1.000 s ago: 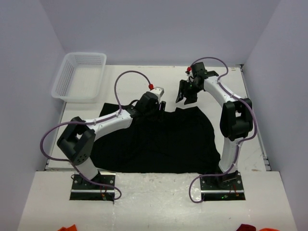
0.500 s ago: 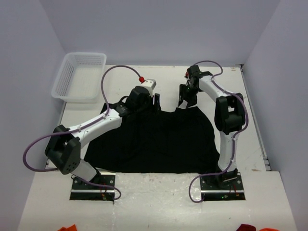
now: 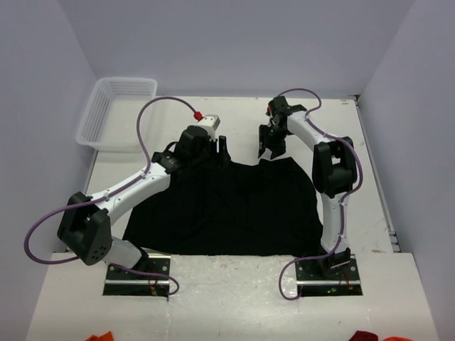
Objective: Fold and stack the t-shirts
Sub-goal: Grap the side of the flattened tshirt furthest away from the robot with both arms
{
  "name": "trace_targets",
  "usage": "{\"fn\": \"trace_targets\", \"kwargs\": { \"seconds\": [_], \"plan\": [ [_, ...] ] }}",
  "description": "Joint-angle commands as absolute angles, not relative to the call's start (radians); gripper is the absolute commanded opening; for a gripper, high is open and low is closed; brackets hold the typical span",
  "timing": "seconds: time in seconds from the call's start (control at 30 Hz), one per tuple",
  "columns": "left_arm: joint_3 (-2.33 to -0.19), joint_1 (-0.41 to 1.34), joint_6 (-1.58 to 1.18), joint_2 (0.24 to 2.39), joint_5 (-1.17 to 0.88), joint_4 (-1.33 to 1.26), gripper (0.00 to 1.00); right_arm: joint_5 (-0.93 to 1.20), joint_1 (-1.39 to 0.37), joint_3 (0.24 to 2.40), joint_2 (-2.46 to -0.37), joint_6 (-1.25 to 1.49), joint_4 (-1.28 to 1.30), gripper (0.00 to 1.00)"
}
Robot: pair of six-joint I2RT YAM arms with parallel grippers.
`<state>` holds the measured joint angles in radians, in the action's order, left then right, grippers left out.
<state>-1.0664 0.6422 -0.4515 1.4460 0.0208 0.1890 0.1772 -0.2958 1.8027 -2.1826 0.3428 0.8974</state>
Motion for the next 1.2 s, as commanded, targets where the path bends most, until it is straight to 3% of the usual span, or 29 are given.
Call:
{"fn": "trace_targets", "kwargs": {
  "seconds": [0.0, 0.23, 0.57, 0.8, 1.07, 1.17],
  "plan": [
    [-1.054, 0.627, -0.439, 1.396, 0.005, 0.170, 0.67, 0.186, -0.310, 1.825, -2.194, 0.328, 0.908, 0.54],
    [-1.042, 0.603, -0.433, 1.371, -0.035, 0.173, 0.67, 0.166, -0.328, 1.815, -2.198, 0.325, 0.914, 0.51],
    [-1.028, 0.586, -0.428, 1.371, -0.057, 0.169, 0.68, 0.133, -0.337, 1.733, -2.152, 0.347, 0.882, 0.34],
    [-1.020, 0.575, -0.426, 1.358, -0.066, 0.170, 0.68, 0.121, -0.337, 1.710, -2.132, 0.356, 0.873, 0.27],
    [-0.996, 0.575, -0.436, 1.364, -0.052, 0.166, 0.68, 0.095, -0.341, 1.726, -2.105, 0.364, 0.874, 0.24],
    [-0.986, 0.571, -0.446, 1.367, -0.014, 0.178, 0.68, 0.075, -0.341, 1.755, -2.106, 0.359, 0.894, 0.12]
  ]
}}
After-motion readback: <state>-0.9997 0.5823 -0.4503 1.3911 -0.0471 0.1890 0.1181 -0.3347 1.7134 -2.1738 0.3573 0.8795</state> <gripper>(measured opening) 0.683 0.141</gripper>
